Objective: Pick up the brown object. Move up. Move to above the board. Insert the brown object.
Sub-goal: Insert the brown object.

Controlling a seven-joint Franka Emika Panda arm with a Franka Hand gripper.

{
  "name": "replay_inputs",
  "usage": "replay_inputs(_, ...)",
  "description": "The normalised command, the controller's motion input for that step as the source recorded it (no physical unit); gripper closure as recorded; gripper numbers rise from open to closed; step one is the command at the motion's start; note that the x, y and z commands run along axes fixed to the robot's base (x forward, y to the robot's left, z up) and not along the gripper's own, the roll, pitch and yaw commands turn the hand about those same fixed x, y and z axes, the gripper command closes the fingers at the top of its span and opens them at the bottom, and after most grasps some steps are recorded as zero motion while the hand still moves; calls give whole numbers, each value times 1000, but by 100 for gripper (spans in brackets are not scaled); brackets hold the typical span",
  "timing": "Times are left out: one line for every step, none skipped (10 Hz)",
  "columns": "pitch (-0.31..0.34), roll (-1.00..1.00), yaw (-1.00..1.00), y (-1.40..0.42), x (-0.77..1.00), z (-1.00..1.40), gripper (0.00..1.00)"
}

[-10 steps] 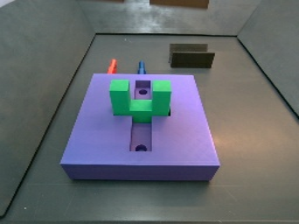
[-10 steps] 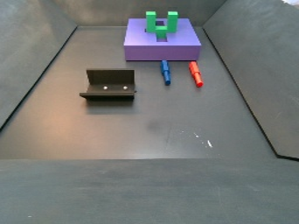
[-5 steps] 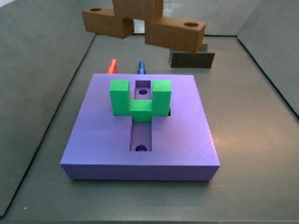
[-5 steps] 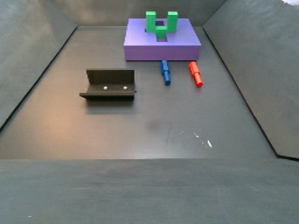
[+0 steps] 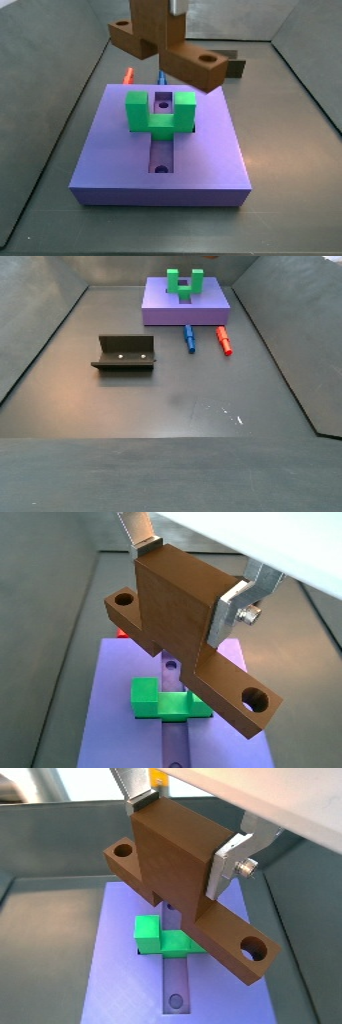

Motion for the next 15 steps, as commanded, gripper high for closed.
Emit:
replay_inputs(0,139,-934,-83,0,-134,100)
replay_inputs(0,73,-889,-71,89,-60,100)
replay_inputs(0,49,-880,-66,123,-69,100)
replay_inputs(0,0,-869,-100,157,-77,100)
replay_inputs(0,-11,-846,-114,197,-91,100)
replay_inputs(0,0,-860,-100,186,-140,100)
replay_inputs(0,0,-869,-89,177,-169,100)
replay_inputs(17,0,-817,-31,177,-209,100)
replay_inputs(71,64,-734,0,157,-157,100)
replay_inputs(106,103,-543,0,100,-200,100)
replay_inputs(104,129,-466,0,54,-214,100)
replay_inputs(91,133,-454,0,6,-200,100)
replay_inputs(79,104,-414,0,0,-131,100)
replay_inputs(36,71,-283,0,0,-69,100)
replay_inputs(20,59,-260,-17,0,-86,100)
